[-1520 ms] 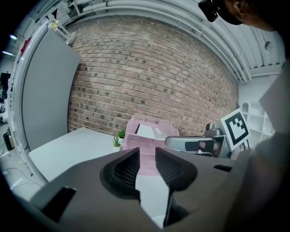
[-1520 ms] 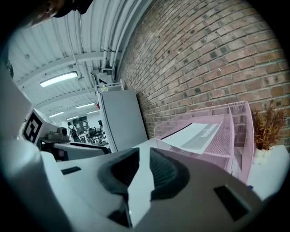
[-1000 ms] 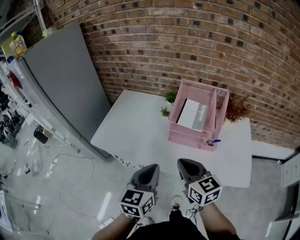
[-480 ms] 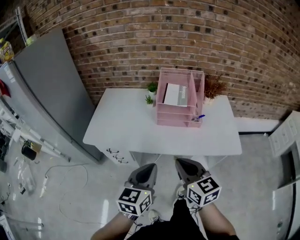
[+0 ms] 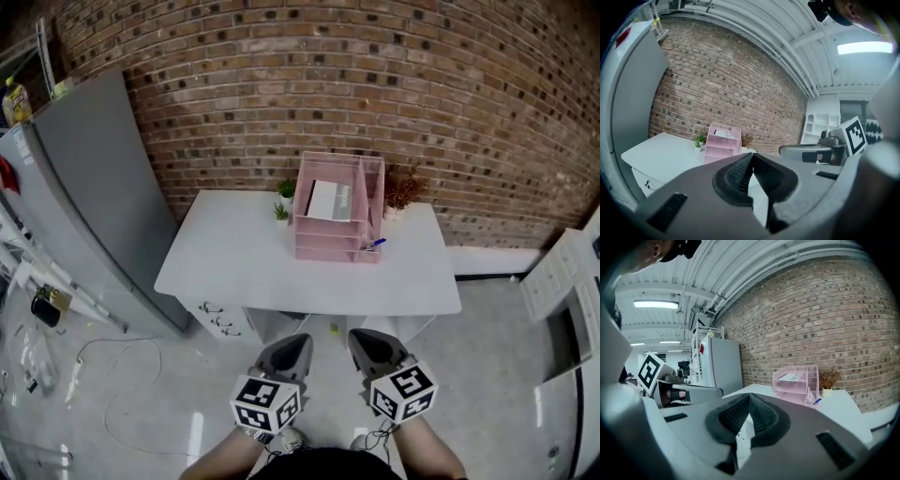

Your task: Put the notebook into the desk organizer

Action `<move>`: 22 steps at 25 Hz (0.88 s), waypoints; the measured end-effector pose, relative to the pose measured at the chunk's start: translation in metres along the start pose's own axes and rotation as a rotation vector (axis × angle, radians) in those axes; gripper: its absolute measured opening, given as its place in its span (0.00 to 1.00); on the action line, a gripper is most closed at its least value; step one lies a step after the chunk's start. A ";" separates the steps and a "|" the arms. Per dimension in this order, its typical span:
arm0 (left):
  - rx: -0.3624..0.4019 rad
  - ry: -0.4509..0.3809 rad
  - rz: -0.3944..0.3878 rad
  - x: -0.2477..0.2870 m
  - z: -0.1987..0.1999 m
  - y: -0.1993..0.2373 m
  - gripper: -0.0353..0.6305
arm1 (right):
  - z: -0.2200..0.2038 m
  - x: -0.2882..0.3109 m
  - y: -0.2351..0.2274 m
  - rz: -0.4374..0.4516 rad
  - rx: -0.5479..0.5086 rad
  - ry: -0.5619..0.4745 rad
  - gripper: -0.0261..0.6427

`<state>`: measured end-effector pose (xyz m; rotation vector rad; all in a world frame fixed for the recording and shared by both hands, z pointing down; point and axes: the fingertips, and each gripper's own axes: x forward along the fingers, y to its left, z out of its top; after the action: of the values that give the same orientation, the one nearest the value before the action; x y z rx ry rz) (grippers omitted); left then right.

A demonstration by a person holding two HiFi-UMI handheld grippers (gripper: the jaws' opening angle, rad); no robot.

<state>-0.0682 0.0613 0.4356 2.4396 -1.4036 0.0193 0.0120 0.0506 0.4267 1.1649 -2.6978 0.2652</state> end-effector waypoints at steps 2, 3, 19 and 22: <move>-0.007 0.006 0.004 0.004 -0.004 -0.011 0.06 | 0.001 -0.011 -0.005 0.006 -0.001 -0.003 0.04; -0.011 0.010 0.007 0.007 -0.006 -0.019 0.06 | 0.001 -0.017 -0.008 0.010 0.001 -0.006 0.04; -0.021 0.000 0.147 0.010 -0.030 -0.122 0.06 | -0.015 -0.098 -0.043 0.182 0.063 -0.023 0.04; -0.022 -0.009 0.169 0.004 -0.034 -0.133 0.06 | -0.018 -0.107 -0.042 0.206 0.053 -0.022 0.04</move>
<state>0.0510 0.1288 0.4326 2.2993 -1.6019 0.0317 0.1169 0.1015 0.4216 0.9077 -2.8484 0.3580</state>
